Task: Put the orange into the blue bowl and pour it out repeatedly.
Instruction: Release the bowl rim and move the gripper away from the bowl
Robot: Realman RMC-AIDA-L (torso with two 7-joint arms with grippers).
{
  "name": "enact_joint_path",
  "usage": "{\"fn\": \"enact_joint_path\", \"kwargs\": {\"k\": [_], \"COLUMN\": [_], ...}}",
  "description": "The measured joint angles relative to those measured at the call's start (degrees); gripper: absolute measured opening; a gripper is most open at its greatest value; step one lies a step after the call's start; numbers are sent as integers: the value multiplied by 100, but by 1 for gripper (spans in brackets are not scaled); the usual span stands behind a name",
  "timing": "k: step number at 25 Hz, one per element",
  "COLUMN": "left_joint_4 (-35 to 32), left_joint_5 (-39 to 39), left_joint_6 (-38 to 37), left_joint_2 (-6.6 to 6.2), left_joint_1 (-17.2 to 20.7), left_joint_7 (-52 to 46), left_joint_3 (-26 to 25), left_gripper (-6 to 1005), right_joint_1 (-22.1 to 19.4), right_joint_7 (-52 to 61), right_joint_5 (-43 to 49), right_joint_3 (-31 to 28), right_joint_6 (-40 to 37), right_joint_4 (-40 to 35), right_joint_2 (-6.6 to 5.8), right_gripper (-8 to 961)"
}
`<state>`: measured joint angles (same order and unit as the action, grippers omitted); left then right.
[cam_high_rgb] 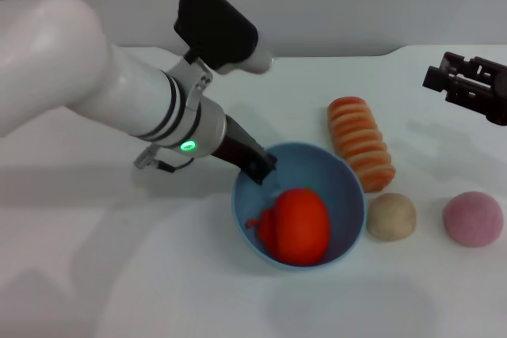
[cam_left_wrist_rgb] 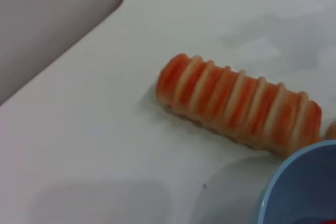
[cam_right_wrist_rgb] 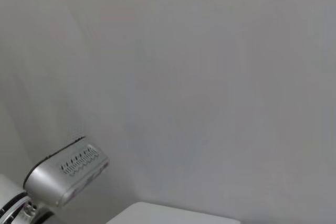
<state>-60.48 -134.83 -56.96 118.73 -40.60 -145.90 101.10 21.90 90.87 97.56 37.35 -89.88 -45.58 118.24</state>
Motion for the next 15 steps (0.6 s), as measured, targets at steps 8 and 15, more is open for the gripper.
{"fn": "enact_joint_path", "kwargs": {"k": [8, 15], "left_joint_4": [42, -288], "left_joint_5": [-25, -56], "left_joint_6": [172, 215], "left_joint_2": [-4, -44], "left_joint_1": [45, 247], "left_joint_7": [-224, -270], "left_joint_3": [144, 116], "left_gripper": [-2, 140], "right_joint_1": [59, 10], "right_joint_7": [-149, -149], "right_joint_5": [-6, -18], "right_joint_3": [-5, -40], "right_joint_6": [22, 292], "right_joint_4": [152, 195], "right_joint_2": [-4, -4], "right_gripper": [586, 586]}}
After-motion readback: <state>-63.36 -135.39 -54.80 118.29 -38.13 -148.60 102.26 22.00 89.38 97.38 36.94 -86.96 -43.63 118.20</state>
